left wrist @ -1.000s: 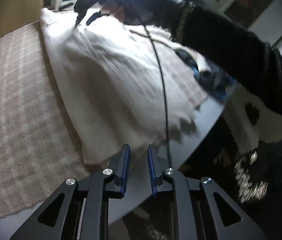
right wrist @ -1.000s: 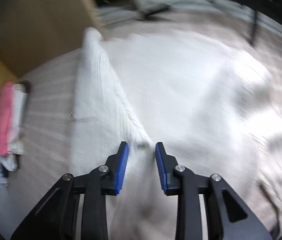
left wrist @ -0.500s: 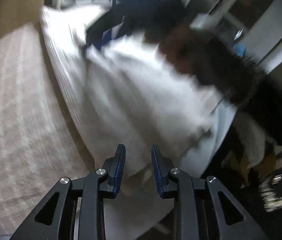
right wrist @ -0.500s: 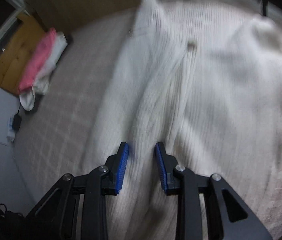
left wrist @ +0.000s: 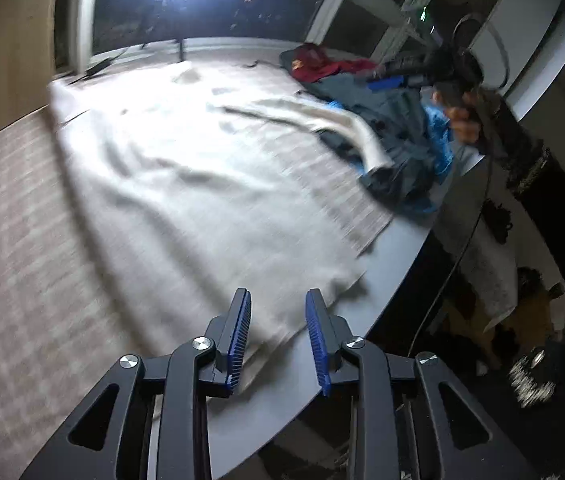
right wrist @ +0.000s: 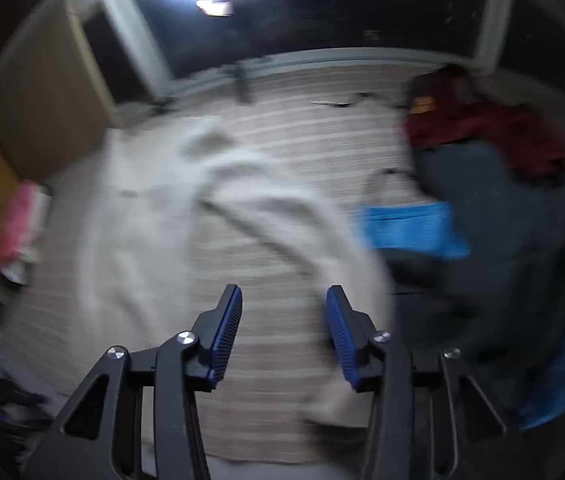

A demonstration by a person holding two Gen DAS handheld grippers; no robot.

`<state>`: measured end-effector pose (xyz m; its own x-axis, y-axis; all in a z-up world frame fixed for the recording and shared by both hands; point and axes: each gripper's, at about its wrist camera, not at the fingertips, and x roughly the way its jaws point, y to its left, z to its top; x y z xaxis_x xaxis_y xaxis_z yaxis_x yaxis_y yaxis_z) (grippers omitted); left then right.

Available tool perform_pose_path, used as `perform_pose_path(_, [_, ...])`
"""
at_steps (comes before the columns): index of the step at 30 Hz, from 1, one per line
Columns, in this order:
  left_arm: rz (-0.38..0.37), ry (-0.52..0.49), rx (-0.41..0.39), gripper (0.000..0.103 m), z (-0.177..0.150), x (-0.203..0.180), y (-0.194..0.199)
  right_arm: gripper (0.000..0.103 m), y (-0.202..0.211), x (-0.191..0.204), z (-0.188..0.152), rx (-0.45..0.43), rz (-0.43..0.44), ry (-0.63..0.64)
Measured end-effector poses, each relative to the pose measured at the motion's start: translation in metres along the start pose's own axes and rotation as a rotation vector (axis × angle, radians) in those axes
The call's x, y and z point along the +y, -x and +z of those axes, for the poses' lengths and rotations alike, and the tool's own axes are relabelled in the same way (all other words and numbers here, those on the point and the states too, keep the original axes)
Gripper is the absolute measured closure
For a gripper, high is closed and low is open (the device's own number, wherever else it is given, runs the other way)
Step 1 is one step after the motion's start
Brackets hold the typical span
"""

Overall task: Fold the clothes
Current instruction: 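Open the right gripper and release the folded sweater side, then grasp the sweater hem with the left gripper and lift it toward the collar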

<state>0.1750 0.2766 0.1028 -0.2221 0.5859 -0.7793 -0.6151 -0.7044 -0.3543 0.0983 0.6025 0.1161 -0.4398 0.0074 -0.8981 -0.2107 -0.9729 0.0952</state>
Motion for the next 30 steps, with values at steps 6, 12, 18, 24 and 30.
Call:
perform_pose_path(6, [-0.080,-0.086,0.014,0.066,0.090,-0.069,-0.095,0.059,-0.016,-0.045,0.031,0.010,0.075,0.000])
perform_pose_path(12, [-0.137,-0.108,0.108,0.056,0.150,-0.112,-0.204,0.059,-0.050,-0.064,0.075,0.043,0.142,0.092])
perform_pose_path(18, [-0.254,0.033,0.135,0.096,0.166,-0.116,-0.251,0.059,-0.084,-0.060,0.105,0.070,0.202,0.173])
perform_pose_path(24, [-0.279,-0.011,-0.007,0.094,0.164,-0.145,-0.177,0.059,-0.136,-0.028,0.141,0.099,0.262,0.236])
perform_pose_path(30, [-0.184,0.021,-0.012,0.095,0.132,-0.142,-0.133,0.059,-0.203,0.054,0.175,0.143,0.337,0.314])
